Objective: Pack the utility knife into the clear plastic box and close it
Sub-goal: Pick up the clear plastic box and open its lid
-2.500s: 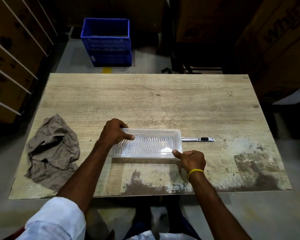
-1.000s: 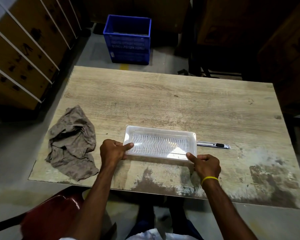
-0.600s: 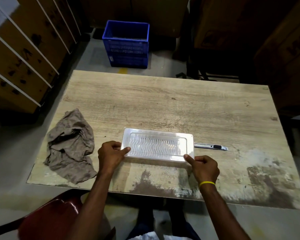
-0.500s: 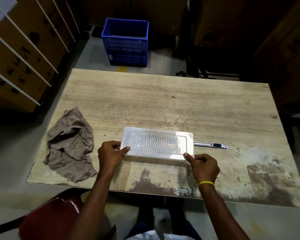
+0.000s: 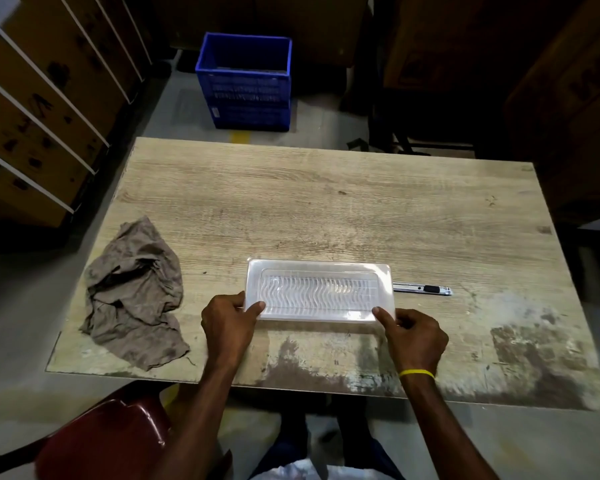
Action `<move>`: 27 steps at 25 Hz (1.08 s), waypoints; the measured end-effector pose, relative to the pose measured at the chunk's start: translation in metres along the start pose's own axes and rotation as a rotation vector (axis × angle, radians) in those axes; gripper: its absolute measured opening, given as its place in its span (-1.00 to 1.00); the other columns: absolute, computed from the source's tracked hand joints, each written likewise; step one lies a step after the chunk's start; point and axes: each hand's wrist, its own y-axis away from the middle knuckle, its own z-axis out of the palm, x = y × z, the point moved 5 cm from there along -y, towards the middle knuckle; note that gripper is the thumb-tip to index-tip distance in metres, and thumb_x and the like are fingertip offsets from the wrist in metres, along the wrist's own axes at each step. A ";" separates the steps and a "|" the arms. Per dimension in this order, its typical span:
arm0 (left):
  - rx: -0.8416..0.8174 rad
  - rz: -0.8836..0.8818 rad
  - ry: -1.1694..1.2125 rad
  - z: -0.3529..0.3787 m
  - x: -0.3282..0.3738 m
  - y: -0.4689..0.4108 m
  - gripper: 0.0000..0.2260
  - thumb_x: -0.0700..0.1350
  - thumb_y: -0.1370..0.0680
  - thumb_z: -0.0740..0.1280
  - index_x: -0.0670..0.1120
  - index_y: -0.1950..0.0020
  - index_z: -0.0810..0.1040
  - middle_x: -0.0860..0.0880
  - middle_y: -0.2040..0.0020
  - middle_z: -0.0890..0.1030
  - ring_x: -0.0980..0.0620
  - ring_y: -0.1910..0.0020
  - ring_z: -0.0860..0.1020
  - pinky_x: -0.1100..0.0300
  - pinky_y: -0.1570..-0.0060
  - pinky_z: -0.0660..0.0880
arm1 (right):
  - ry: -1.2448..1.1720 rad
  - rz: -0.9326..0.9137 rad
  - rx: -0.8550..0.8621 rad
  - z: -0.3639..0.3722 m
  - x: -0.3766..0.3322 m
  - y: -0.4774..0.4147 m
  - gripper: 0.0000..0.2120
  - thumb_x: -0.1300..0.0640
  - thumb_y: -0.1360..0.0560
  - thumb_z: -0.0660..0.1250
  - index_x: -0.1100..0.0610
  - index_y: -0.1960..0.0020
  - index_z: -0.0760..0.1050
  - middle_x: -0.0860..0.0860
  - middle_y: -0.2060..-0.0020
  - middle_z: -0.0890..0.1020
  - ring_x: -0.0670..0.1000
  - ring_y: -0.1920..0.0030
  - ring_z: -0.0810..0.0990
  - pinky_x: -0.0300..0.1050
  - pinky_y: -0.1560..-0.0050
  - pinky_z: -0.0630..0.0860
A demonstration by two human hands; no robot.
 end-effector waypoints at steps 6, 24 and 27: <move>-0.041 -0.109 0.049 0.000 -0.002 -0.002 -0.66 -0.03 -0.25 0.69 -0.13 0.07 0.74 -0.05 0.23 0.75 0.01 0.32 0.70 0.03 0.11 0.66 | -0.039 0.076 0.018 -0.008 0.005 -0.002 -0.65 -0.06 -0.28 0.64 0.19 0.15 0.67 0.10 0.28 0.73 0.12 0.21 0.69 -0.19 0.08 0.37; -0.115 -0.078 0.032 0.007 -0.001 -0.010 -0.74 -0.02 -0.28 0.68 -0.07 0.14 0.73 0.09 0.34 0.64 0.23 0.34 0.57 0.23 0.19 0.48 | -0.598 0.269 -0.163 -0.007 0.005 0.003 -0.74 0.22 -0.44 0.53 0.24 -0.01 0.49 0.18 0.38 0.68 0.07 0.43 0.69 0.03 0.23 0.68; -0.157 -0.095 0.060 0.005 -0.006 -0.008 -0.79 -0.03 -0.28 0.68 0.04 0.27 0.66 0.21 0.39 0.58 0.25 0.32 0.59 0.25 0.23 0.49 | -0.719 0.229 -0.199 -0.015 -0.009 0.006 -0.79 0.30 -0.44 0.51 0.23 0.02 0.50 0.24 0.36 0.66 0.09 0.41 0.67 -0.01 0.28 0.70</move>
